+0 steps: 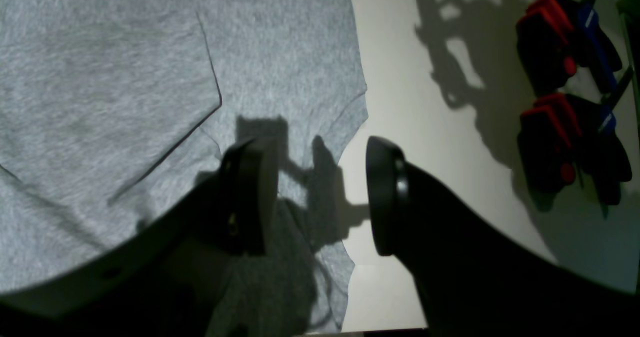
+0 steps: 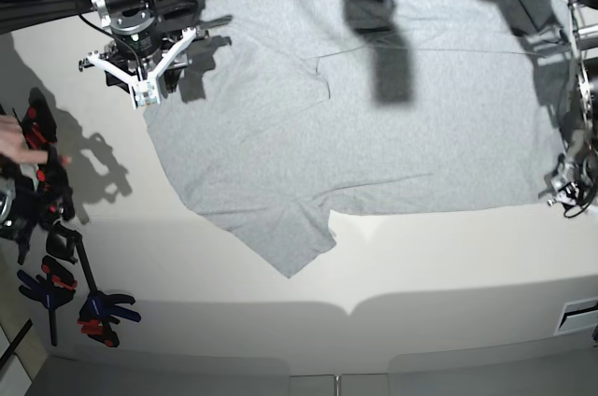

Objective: Fold the T-shirt properly
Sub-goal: 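Move the left gripper down along the shirt's side to the hem corner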

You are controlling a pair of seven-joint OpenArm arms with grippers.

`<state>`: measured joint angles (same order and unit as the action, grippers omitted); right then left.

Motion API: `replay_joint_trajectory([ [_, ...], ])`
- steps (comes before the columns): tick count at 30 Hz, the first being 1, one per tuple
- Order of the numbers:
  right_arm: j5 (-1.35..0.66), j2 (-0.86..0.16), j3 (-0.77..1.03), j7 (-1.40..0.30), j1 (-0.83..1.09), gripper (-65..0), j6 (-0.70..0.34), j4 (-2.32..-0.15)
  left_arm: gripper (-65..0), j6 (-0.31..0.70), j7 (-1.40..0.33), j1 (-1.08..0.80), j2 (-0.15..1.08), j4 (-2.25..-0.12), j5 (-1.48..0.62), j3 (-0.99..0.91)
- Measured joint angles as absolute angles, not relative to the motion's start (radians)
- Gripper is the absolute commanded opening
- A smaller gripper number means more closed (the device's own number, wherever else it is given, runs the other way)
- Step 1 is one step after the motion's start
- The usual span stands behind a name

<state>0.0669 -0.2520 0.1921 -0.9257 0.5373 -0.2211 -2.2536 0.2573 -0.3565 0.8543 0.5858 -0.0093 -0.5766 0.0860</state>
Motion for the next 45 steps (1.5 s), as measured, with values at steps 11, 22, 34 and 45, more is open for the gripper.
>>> replay_joint_trajectory([
  [11,0.067,-0.252,0.192,-0.926,0.538,-38.3,-0.221,-2.254,-33.9,0.297,-0.203,0.808,0.577,0.001,-0.497,0.086],
  [22,0.067,-0.252,0.192,-0.925,0.537,-38.3,-0.221,-2.254,-33.9,0.416,-0.174,0.725,0.588,-0.043,-0.549,0.085],
  [34,0.067,-0.252,0.192,-0.922,0.538,-38.3,-0.221,-2.254,-33.9,0.416,-0.273,0.723,0.529,-0.139,-0.542,0.085],
  [45,0.067,-0.252,0.192,-0.918,0.532,-38.3,-0.221,-2.254,-42.8,0.416,-0.260,0.729,0.508,-0.144,-0.418,0.084],
])
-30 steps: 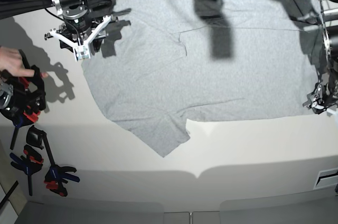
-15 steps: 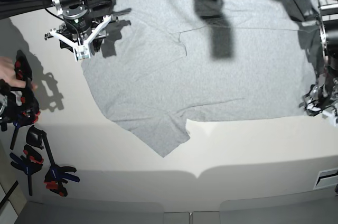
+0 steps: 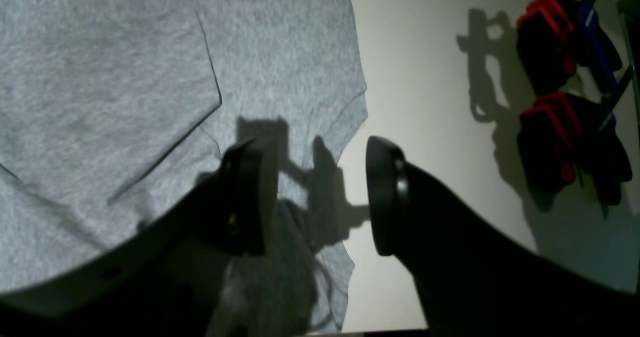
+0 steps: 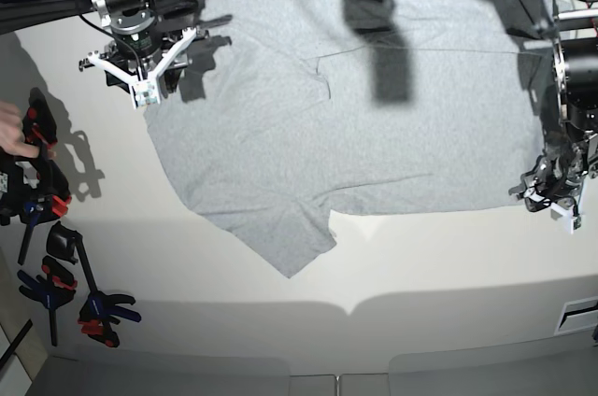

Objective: Fold the T-shirt properly
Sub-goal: 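Move the left gripper down along the shirt's side to the hem corner, then move the right gripper down to the hem corner and grasp it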

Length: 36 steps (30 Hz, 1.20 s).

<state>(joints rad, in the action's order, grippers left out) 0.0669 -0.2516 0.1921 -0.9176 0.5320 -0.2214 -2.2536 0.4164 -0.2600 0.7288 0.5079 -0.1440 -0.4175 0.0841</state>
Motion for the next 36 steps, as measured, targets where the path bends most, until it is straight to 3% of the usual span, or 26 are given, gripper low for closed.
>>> replay_joint_trajectory([
  [12,0.067,-0.252,0.192,-0.884,0.529,-38.3,-0.221,-2.254,-44.7,0.423,-0.289,0.734,0.519,-0.144,-0.439,0.084],
  [16,0.067,-0.252,0.192,-0.795,0.529,-38.3,-0.221,-2.254,-65.0,0.421,-0.292,0.733,0.519,-0.143,-0.455,0.084],
  [20,-0.081,-0.252,0.192,-0.780,0.485,-38.4,-0.226,-2.253,-65.0,0.420,-0.293,0.731,0.518,-0.143,-0.456,0.084],
  [26,-0.172,-0.251,0.191,-0.866,0.245,-43.0,-0.234,-2.143,-65.0,0.421,-0.292,0.731,0.521,-0.143,-0.459,0.084],
  [31,-0.178,-0.250,0.192,-0.827,0.056,-42.8,-0.267,-1.903,-65.0,0.422,-0.300,0.732,0.519,-0.143,-0.459,0.084],
  [36,-0.137,-0.249,0.192,-0.638,-0.104,-42.7,-0.316,-1.583,-65.0,0.423,-0.300,0.732,0.520,-0.143,-0.460,0.084],
])
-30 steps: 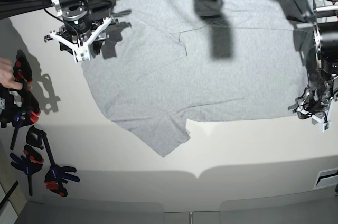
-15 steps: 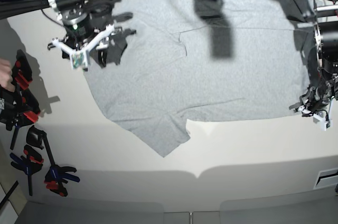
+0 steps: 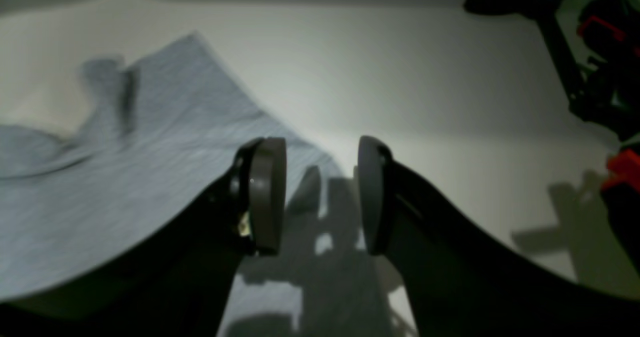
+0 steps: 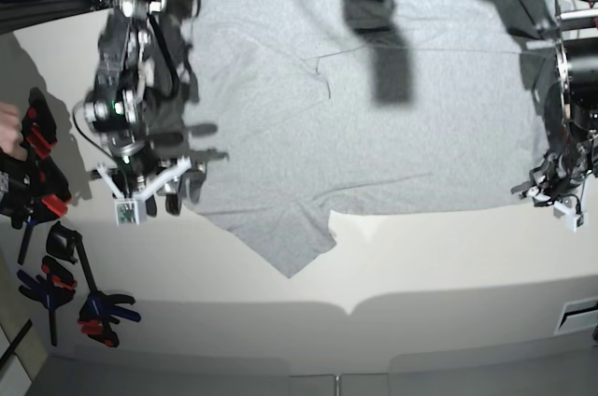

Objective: Fold the T-shirt properly
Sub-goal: 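Move the right gripper down to the hem corner and grasp it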

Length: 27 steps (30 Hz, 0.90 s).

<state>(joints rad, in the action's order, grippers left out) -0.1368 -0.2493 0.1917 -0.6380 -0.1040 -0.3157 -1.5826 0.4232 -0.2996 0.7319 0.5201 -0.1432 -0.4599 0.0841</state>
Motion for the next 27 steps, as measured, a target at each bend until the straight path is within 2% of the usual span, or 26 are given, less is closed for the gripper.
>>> replay_joint_trajectory([
  [2,-0.127,-0.250,0.192,-0.634,-0.163,-40.4,-0.323,-1.477,-65.0,0.423,-0.300,0.732,0.520,-0.143,-0.460,0.084],
  [6,-0.125,-0.249,0.192,-0.627,-0.291,-31.1,-0.389,-1.285,-65.0,0.423,-0.300,0.732,0.520,-0.143,-0.460,0.084],
  [12,-0.127,-0.251,0.193,-0.601,-0.526,-31.0,-0.405,-0.920,-65.0,0.423,-0.299,0.732,0.520,-0.143,-0.460,0.084],
  [18,-0.062,-0.249,0.193,-0.577,-0.704,-31.0,-0.503,-0.536,-65.0,0.424,-0.300,0.732,0.521,-0.143,-0.461,0.084],
  [22,0.001,-0.250,0.193,-0.527,-0.754,-31.0,-0.502,-0.398,-65.0,0.424,-0.300,0.731,0.521,-0.143,-0.463,0.084],
  [27,0.005,-0.244,0.195,-0.498,-0.742,-31.0,-0.521,-0.372,-65.0,0.424,-0.300,0.731,0.521,-0.143,-0.463,0.084],
])
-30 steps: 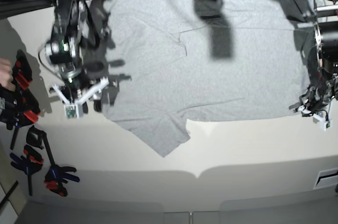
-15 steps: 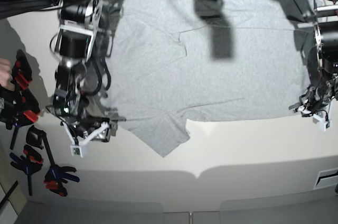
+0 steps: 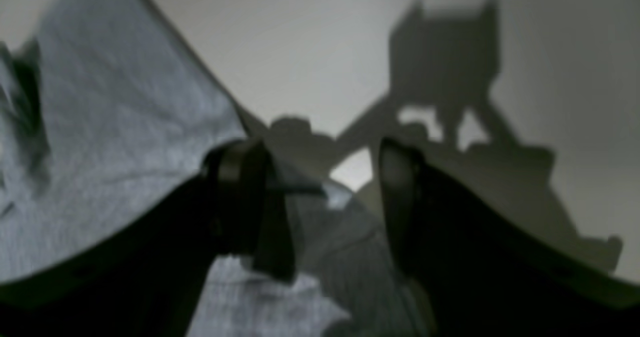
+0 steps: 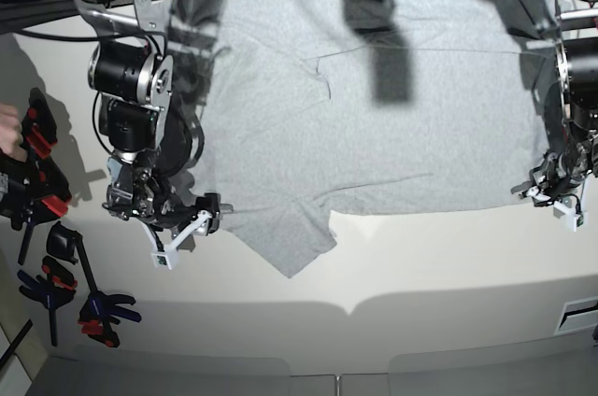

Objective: Fold the T-shirt properly
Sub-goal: 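Move the right gripper down to the hem corner and grasp it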

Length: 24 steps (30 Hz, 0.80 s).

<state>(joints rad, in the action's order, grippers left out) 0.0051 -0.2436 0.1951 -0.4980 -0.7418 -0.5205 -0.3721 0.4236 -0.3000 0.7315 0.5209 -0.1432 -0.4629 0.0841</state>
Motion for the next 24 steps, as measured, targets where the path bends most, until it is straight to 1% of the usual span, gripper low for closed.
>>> replay_joint_trajectory([
  [3,-0.001,-0.229,0.197,-0.484,-0.728,-31.0,-0.564,-0.373,-65.0,0.423,-0.300,0.731,0.521,-0.143,-0.463,0.084],
  [10,-0.004,-0.205,0.197,-0.495,-0.731,-31.5,-0.584,-0.373,-65.0,0.424,-0.300,0.731,0.521,-0.143,-0.463,0.084],
  [11,-0.004,-0.204,0.197,-0.495,-0.731,-33.1,-0.584,-0.373,-65.0,0.423,-0.300,0.731,0.521,-0.143,-0.463,0.084],
  [13,-0.004,-0.202,0.197,-0.500,-0.731,-40.3,-0.583,-0.373,-65.0,0.424,-0.300,0.731,0.521,-0.143,-0.463,0.084],
  [17,-0.007,-0.202,0.197,-0.526,-0.729,-61.3,-0.580,-0.373,-65.0,0.424,-0.300,0.731,0.521,-0.143,-0.463,0.084],
  [18,-0.008,-0.202,0.197,-0.525,-0.728,-65.0,-0.580,-0.373,-65.0,0.424,-0.300,0.731,0.521,-0.143,-0.463,0.084],
  [24,-0.044,-0.202,0.197,-0.529,-0.723,-65.0,-0.580,-0.381,-65.0,0.424,-0.300,0.731,0.521,-0.143,-0.463,0.084],
])
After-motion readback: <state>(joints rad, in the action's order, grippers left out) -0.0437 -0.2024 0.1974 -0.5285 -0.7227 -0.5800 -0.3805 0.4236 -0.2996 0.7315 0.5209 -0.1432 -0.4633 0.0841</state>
